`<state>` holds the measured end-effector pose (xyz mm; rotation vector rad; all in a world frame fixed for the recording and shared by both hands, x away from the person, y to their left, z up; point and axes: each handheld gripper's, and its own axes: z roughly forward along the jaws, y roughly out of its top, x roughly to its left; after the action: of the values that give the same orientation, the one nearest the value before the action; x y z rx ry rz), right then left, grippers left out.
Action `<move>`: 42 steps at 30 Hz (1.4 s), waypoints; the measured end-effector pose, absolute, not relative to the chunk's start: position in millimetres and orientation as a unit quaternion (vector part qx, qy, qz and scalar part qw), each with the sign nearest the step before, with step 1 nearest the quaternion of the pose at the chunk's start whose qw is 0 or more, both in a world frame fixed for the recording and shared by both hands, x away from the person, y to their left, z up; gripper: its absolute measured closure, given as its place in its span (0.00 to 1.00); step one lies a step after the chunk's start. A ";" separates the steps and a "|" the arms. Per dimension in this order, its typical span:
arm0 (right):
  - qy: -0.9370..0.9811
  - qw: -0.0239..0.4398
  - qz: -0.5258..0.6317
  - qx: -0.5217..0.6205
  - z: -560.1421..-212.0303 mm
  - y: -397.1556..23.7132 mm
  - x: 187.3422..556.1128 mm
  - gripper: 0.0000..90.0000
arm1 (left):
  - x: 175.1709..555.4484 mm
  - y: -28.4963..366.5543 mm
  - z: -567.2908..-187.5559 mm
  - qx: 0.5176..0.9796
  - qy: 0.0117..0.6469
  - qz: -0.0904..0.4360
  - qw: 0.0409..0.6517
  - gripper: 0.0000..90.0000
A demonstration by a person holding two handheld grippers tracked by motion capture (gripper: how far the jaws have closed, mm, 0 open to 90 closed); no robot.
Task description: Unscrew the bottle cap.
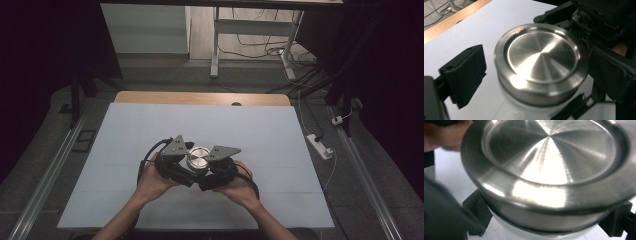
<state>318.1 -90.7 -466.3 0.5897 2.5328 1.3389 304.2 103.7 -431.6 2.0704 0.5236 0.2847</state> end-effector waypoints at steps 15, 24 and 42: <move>0.889 0.035 0.448 0.093 -468.6 -83.3 307.2 0.17 | 309.2 130.2 -429.4 0.878 0.069 -0.008 0.473 0.08; 0.893 0.038 0.445 0.059 -466.0 -81.4 302.0 0.17 | 305.1 125.1 -432.9 0.878 0.063 0.008 0.474 0.21; 0.861 0.101 0.453 0.207 -467.8 -84.8 312.5 0.17 | 307.0 107.4 -434.2 0.839 0.218 0.087 0.491 0.07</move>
<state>312.5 -84.8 -467.8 0.6107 2.5441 1.3385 307.0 107.4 -434.2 2.0372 0.5299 0.2121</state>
